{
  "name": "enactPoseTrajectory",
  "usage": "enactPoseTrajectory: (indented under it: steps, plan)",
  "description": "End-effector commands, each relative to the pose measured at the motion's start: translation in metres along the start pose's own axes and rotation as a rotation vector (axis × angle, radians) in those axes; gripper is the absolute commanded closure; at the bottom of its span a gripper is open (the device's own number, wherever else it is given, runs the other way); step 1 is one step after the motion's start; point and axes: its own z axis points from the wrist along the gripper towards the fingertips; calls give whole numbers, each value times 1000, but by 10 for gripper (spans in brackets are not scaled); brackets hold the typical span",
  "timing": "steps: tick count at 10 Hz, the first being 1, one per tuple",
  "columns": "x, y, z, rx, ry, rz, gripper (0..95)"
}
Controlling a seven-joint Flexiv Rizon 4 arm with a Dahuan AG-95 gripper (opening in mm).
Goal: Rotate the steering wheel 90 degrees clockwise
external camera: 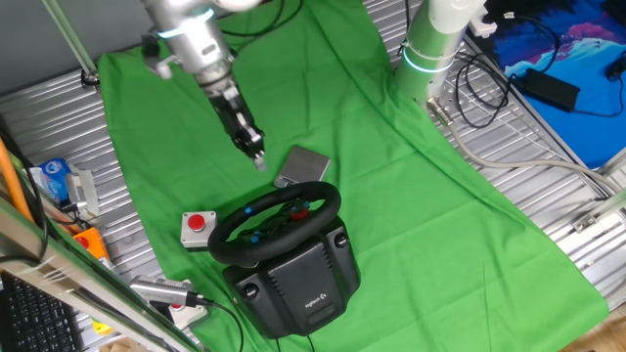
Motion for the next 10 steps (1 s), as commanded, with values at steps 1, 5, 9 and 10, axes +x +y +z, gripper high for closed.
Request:
enactPoseTrajectory:
  steps: [1, 5, 9, 10]
  plan:
    - [5, 7, 14, -2, -27, 20, 950]
    - [11, 30, 43, -2, -45, 82, 950]
    - [7, 37, 53, -1, -40, 69, 950]
    - [6, 37, 54, 6, -42, 57, 950]
